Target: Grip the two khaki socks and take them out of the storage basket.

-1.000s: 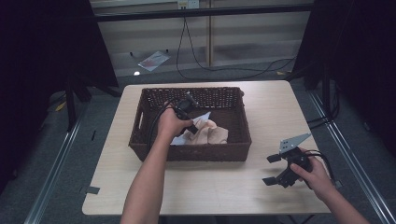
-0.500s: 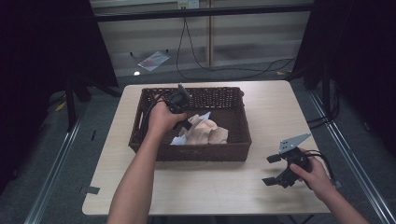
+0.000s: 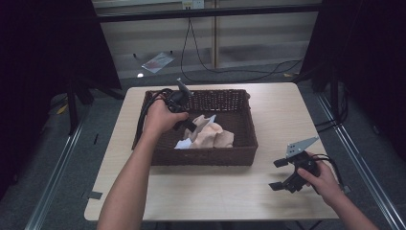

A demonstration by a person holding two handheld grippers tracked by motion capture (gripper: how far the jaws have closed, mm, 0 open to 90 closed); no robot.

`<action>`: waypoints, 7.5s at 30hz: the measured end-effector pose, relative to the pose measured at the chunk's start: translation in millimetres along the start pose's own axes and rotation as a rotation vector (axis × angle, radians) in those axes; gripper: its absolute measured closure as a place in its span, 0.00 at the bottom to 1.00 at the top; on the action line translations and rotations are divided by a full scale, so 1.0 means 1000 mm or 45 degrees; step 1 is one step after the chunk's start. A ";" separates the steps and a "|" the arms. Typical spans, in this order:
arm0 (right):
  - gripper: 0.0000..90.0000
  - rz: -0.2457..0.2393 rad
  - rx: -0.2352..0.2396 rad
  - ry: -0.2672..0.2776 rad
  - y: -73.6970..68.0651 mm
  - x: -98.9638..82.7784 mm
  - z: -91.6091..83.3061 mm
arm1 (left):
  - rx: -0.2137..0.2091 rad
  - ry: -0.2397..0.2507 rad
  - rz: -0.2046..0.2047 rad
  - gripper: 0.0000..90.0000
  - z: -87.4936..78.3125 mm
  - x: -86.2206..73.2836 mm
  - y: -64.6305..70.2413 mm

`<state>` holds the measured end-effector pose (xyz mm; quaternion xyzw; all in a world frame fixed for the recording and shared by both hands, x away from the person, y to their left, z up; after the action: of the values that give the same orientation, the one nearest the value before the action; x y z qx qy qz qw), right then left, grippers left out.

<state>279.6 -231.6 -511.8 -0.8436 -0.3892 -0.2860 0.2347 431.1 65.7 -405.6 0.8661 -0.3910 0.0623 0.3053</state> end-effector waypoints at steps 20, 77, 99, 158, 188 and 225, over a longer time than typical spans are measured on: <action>0.02 -0.003 0.011 -0.002 -0.001 -0.001 0.002 | -0.028 -0.095 0.047 0.93 -0.023 -0.016 0.027; 0.02 -0.002 0.013 -0.005 -0.002 -0.001 0.001 | -0.091 -0.199 0.276 0.93 -0.002 -0.054 0.073; 0.02 -0.007 0.015 0.001 -0.002 -0.001 0.001 | -0.137 -0.233 0.318 0.93 0.036 -0.062 0.077; 0.02 -0.008 0.011 -0.007 -0.002 -0.001 0.001 | 0.087 -0.026 0.183 0.13 0.053 0.012 0.012; 0.02 -0.012 0.015 0.002 -0.002 0.000 0.000 | 0.140 0.014 0.159 0.24 0.088 0.019 -0.028; 0.02 -0.009 0.015 0.002 -0.001 0.000 -0.001 | 0.064 0.048 0.076 0.95 0.057 0.019 -0.022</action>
<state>278.5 -231.5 -510.9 -0.8406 -0.3938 -0.2852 0.2387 452.9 31.4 -455.8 0.8601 -0.4089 0.0975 0.2889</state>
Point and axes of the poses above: each handheld gripper's, and its own axes: z roughly forward along the jaws, x roughly out of its top, y roughly to its right, the point moved 7 cm from there along z, roughly forward along the jaws, and after that the axes turned 9 degrees about -x, right-handed, at the moved point
